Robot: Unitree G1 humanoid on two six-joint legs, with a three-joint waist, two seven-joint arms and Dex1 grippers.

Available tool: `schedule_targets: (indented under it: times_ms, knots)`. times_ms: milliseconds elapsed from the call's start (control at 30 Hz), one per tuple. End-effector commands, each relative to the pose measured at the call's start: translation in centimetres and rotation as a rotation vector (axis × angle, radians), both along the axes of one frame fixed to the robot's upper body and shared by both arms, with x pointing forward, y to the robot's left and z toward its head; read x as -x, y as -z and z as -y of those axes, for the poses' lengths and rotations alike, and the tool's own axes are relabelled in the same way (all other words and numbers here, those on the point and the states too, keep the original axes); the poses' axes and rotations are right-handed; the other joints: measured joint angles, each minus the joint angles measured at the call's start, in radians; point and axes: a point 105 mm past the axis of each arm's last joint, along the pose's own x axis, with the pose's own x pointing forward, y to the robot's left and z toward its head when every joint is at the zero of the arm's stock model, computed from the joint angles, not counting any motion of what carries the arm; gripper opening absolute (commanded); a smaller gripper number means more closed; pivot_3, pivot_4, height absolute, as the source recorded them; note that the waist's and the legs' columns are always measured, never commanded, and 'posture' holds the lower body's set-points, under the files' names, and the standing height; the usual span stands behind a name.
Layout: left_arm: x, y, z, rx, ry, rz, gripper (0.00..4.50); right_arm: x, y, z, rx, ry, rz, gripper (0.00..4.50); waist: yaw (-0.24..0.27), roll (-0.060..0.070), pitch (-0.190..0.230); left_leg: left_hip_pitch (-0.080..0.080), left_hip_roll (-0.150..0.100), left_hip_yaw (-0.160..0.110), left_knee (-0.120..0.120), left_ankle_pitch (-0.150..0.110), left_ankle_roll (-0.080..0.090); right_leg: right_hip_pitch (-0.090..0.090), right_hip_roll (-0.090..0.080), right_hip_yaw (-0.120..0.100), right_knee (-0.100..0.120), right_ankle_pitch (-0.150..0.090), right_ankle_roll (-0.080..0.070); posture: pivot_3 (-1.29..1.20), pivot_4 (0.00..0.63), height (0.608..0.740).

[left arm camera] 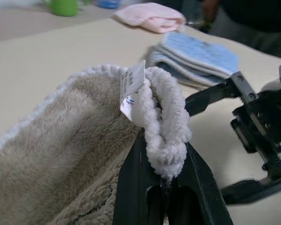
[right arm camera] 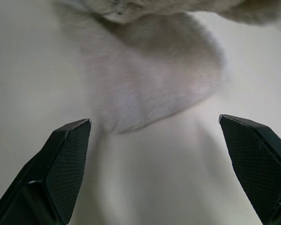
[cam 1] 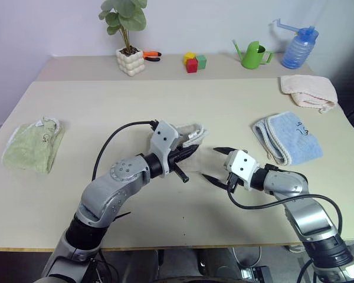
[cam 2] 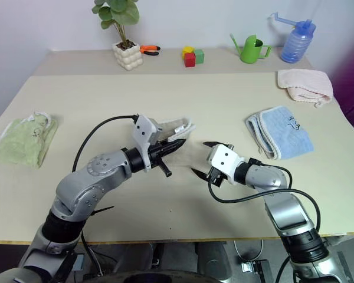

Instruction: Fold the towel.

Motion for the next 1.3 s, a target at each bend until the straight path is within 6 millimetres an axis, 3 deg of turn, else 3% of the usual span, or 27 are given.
schedule_targets:
  times_ms: [33, 100, 133, 200, 300, 433, 467, 533, 567, 667, 767, 867, 1000, 1100, 1200, 1300]
  knots:
    - [0.5, -0.2, 1.0, 0.016, 0.060, -0.030, 0.04, -0.2, -1.5, 0.2, -0.007, 0.004, 0.055, 4.50, 0.001, 0.000, 0.000, 0.000, 0.000, 0.000, 0.000, 0.000, 0.000, 0.000, 0.000, 0.000, 0.000, 0.000, 0.000, 0.00, 0.150, 0.727]
    - [0.7, 0.0, 1.1, 0.025, 0.072, -0.055, 0.04, -0.3, -1.5, 0.3, -0.007, 0.010, 0.061, 4.50, 0.001, 0.000, 0.000, 0.000, 0.000, 0.000, 0.000, 0.000, 0.000, 0.000, 0.000, 0.000, 0.000, 0.000, 0.000, 0.00, 0.150, 0.727]
    - [0.8, 0.1, 1.1, 0.030, 0.072, -0.068, 0.30, -0.3, -1.6, 0.3, -0.008, 0.012, 0.063, 4.50, 0.001, 0.000, 0.000, 0.000, 0.000, 0.000, 0.000, 0.000, 0.000, 0.000, 0.000, 0.000, 0.000, 0.000, 0.000, 0.00, 0.150, 0.727]
    - [0.8, 0.1, 0.8, 0.040, 0.063, -0.082, 0.92, -0.3, -1.5, 0.3, -0.007, 0.015, 0.063, 4.50, 0.001, 0.000, 0.000, 0.000, 0.000, 0.000, 0.000, 0.000, 0.000, 0.000, 0.000, 0.000, 0.000, 0.000, 0.000, 0.00, 0.150, 0.727]
    - [1.0, -0.6, 0.0, 0.081, 0.049, -0.083, 2.29, -0.4, -1.5, 1.0, 0.000, 0.033, 0.059, 4.50, 0.001, 0.000, 0.000, 0.000, 0.000, 0.000, 0.000, 0.000, 0.000, 0.000, 0.000, 0.000, 0.000, 0.000, 0.000, 0.00, 0.150, 0.727]
    - [2.1, -1.5, -1.8, 0.127, 0.058, -0.073, 2.29, -0.8, -1.9, 2.1, -0.003, 0.062, 0.059, 4.50, 0.002, 0.000, 0.000, 0.000, 0.000, 0.000, 0.000, 0.000, 0.000, 0.000, 0.000, 0.000, 0.000, 0.000, 0.000, 0.00, 0.150, 0.727]
    - [2.4, -1.8, -2.5, 0.145, 0.061, -0.079, 2.31, -1.0, -1.9, 2.4, -0.005, 0.072, 0.059, 4.24, 0.001, 0.000, 0.000, 0.000, 0.000, 0.000, 0.000, 0.000, 0.000, 0.000, -0.001, 0.000, 0.000, 0.000, 0.000, 0.00, 0.150, 0.727]
    - [2.7, -2.1, -3.4, 0.163, 0.057, -0.079, 1.78, -1.2, -1.9, 2.8, -0.007, 0.087, 0.057, 3.67, 0.001, 0.000, 0.000, 0.000, 0.000, 0.000, 0.000, 0.000, 0.000, 0.000, -0.001, 0.000, 0.000, 0.000, 0.000, 0.00, 0.150, 0.727]
    - [2.5, -2.4, -4.1, 0.173, 0.031, -0.070, 1.52, -1.4, -2.0, 3.1, -0.007, 0.101, 0.059, 3.15, 0.001, 0.000, 0.000, 0.000, 0.000, 0.000, 0.000, 0.000, 0.000, 0.000, -0.001, 0.000, 0.000, 0.000, 0.000, 0.00, 0.150, 0.727]
    - [0.7, -3.5, -6.7, 0.181, -0.114, -0.011, 0.18, -2.3, -3.1, 3.6, -0.053, 0.147, 0.094, 1.74, 0.003, 0.000, 0.000, 0.000, 0.000, 0.000, 0.000, 0.000, 0.000, 0.000, -0.001, 0.000, 0.000, 0.000, 0.000, 0.00, 0.150, 0.727]
    - [-2.5, -3.9, -9.2, 0.139, -0.332, 0.042, 0.00, -3.0, -5.8, 2.5, -0.189, 0.149, 0.125, 0.26, 0.002, 0.000, 0.000, 0.000, 0.000, -0.001, 0.000, 0.000, 0.000, 0.000, 0.000, 0.000, 0.000, 0.000, 0.000, 0.00, 0.150, 0.727]
    - [-3.5, -3.9, -9.5, 0.134, -0.389, 0.068, 0.00, -3.4, -6.8, 1.5, -0.240, 0.140, 0.128, 0.12, 0.002, 0.000, 0.000, 0.000, 0.000, -0.001, 0.000, 0.000, -0.001, 0.000, 0.000, -0.001, 0.000, 0.000, 0.000, 0.00, 0.150, 0.727]
    - [-3.3, -2.8, -8.7, 0.081, -0.362, 0.070, 0.00, -3.6, -7.8, -0.3, -0.299, 0.107, 0.128, 0.12, 0.002, 0.000, 0.000, -0.001, 0.000, -0.001, 0.000, 0.000, -0.001, -0.001, -0.001, -0.001, 0.000, 0.000, 0.000, 0.00, 0.150, 0.727]
    - [-2.5, -0.6, -7.7, 0.021, -0.295, 0.042, 0.00, -3.0, -7.9, -3.7, -0.391, 0.022, 0.073, 0.12, 0.000, 0.000, 0.000, -0.001, 0.000, -0.001, -0.001, 0.000, -0.001, -0.002, -0.001, -0.001, 0.000, 0.000, 0.000, 0.00, 0.150, 0.727]
    - [-2.2, 0.7, -6.6, -0.002, -0.245, 0.022, 0.00, -2.2, -5.4, -6.8, -0.344, -0.046, -0.013, 0.12, -0.001, 0.001, 0.000, -0.001, 0.001, -0.001, -0.002, 0.000, -0.001, -0.002, -0.001, -0.001, 0.000, 0.000, 0.000, 0.00, 0.150, 0.727]
    - [-2.3, 2.3, -6.2, -0.034, -0.238, -0.012, 0.00, -2.8, -1.8, -7.3, -0.242, 0.005, -0.079, 0.12, 0.003, 0.001, 0.000, -0.001, 0.000, -0.001, -0.001, 0.000, -0.001, -0.002, -0.001, -0.002, 0.000, 0.000, 0.000, 0.00, 0.150, 0.727]
